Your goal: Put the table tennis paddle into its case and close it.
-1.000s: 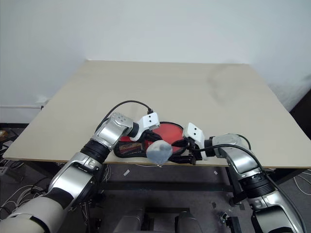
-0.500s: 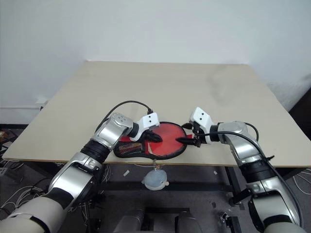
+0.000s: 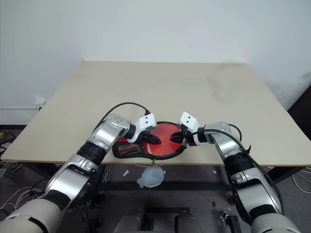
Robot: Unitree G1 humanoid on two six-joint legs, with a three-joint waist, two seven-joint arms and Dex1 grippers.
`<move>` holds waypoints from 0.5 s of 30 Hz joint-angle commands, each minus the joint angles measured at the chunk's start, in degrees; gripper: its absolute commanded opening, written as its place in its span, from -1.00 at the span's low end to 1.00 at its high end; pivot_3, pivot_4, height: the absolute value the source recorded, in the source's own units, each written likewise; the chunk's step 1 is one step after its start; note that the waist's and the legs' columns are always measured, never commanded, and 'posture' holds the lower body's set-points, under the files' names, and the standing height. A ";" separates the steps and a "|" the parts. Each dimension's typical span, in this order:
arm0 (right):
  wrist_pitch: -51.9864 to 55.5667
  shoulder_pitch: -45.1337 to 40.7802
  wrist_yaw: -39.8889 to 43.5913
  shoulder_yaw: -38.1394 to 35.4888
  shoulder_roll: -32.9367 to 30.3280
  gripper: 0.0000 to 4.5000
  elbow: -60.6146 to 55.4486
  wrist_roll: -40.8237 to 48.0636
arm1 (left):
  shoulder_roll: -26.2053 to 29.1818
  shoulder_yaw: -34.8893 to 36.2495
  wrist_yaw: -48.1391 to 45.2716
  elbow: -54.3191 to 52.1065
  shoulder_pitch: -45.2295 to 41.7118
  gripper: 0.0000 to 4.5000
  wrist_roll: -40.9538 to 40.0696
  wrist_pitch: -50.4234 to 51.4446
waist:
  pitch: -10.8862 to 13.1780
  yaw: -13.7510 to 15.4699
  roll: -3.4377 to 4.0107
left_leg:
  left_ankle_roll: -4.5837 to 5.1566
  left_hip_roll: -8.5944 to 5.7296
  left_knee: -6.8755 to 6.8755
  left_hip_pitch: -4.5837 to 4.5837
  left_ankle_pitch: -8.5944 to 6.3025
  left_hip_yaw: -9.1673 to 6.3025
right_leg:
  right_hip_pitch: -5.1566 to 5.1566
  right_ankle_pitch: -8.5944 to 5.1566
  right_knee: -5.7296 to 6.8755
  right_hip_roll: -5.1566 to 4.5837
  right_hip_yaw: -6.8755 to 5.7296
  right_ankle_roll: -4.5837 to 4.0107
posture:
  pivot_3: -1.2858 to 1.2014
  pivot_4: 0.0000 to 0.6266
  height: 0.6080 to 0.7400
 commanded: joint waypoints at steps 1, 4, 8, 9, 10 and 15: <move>-0.62 -2.45 -0.89 -0.42 0.76 -1.00 1.89 -1.35 | 3.02 1.08 -3.41 -6.29 1.00 -1.00 -2.86 0.10 | 0.00 -0.20 0.01 | 0.00 0.00 0.00 0.01 0.00 0.01 | 0.00 0.00 0.01 0.00 0.01 0.00 | 0.03 -1.00 1.00; -0.99 -2.72 -1.04 -0.42 1.47 -1.00 3.16 -1.60 | 5.68 1.65 -5.14 -9.66 2.64 -1.00 -4.53 0.69 | 0.00 -0.31 0.01 | 0.00 -0.01 0.06 0.00 0.00 0.00 | 0.06 0.00 0.00 -0.02 -0.01 0.00 | 0.03 -1.00 1.00; -1.21 -2.91 -1.76 -0.46 2.40 -1.00 4.66 -2.22 | 9.27 1.55 -8.10 -16.40 5.73 -1.00 -7.01 2.02 | 0.00 -0.97 0.01 | 0.00 0.00 0.06 0.01 0.00 -0.02 | 0.05 0.00 0.03 -0.01 -0.01 0.00 | 0.03 -1.00 1.00; -1.29 -3.04 -1.90 -0.51 2.60 -1.00 5.00 -2.33 | 10.02 1.52 -8.90 -18.36 6.46 -1.00 -7.83 2.58 | 0.00 -1.04 0.01 | 0.00 0.01 0.05 0.01 0.00 -0.03 | 0.05 0.00 0.03 -0.01 -0.02 0.00 | 0.03 -1.00 1.00; -1.35 -3.14 -1.98 -0.54 2.74 -1.00 5.25 -2.41 | 10.68 1.41 -9.49 -20.02 7.07 -1.00 -8.43 2.86 | 0.00 -1.11 0.01 | 0.00 0.01 0.05 0.02 0.00 -0.03 | 0.05 0.00 0.04 -0.01 -0.02 0.00 | 0.03 -1.00 1.00; -1.63 -3.61 -2.27 -0.67 3.24 -1.00 6.18 -2.65 | 13.52 -0.90 -9.89 -25.51 8.99 -1.00 -7.25 0.48 | 0.00 -1.08 0.01 | 0.00 0.02 0.08 0.03 0.00 -0.02 | 0.06 0.00 0.07 -0.01 -0.01 0.00 | 0.03 -1.00 1.00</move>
